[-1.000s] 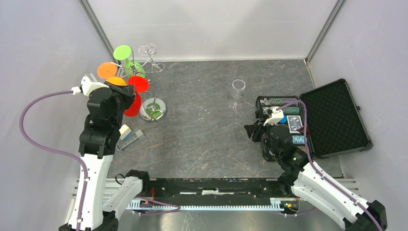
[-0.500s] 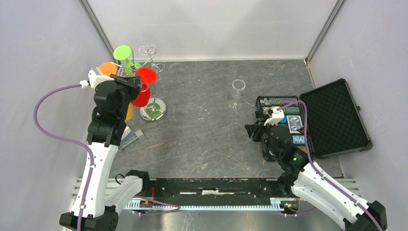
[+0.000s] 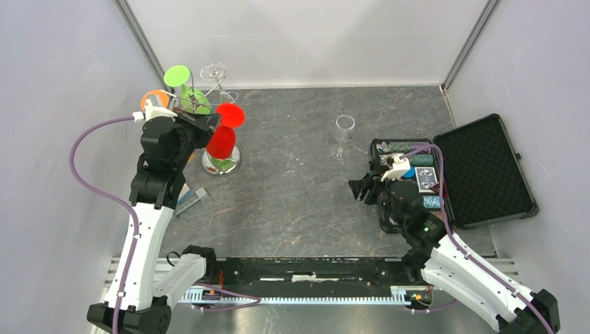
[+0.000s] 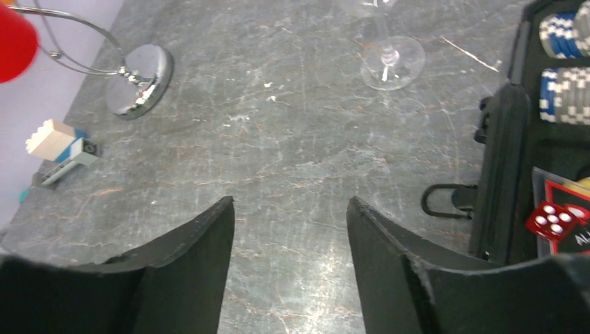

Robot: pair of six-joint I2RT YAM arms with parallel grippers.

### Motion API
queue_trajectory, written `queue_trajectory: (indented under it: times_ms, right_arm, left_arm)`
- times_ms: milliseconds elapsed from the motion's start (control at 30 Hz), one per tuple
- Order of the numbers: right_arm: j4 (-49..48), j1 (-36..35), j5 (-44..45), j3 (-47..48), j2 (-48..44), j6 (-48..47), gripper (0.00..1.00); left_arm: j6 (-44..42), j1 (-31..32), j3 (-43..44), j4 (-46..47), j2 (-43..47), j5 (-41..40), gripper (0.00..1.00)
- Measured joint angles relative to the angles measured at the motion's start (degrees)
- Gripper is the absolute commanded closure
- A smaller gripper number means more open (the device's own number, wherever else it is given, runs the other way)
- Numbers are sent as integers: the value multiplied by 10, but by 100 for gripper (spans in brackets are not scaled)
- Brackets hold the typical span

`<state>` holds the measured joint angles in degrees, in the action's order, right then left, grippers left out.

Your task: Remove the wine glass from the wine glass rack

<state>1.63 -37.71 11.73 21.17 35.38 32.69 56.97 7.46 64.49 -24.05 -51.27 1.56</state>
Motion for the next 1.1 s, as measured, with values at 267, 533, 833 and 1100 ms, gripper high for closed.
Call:
queue_trajectory:
  times_ms: [267,533,833,1100]
  right_arm:
    - [-96,0,-86,-3,-1,-2,16]
    - [-273,0,-188,-9,37,76,9]
    - [-497,-3,-210,-14,153,271,3]
    - [-650,-19,-214,39,263,379,6]
  left_arm:
    - [42,0,-30,48,1,135,98]
    - [171,0,-87,173,13,254,98]
    - [312,2,-153,373,51,272,98]
    - [441,11,-194,492,50,268,98]
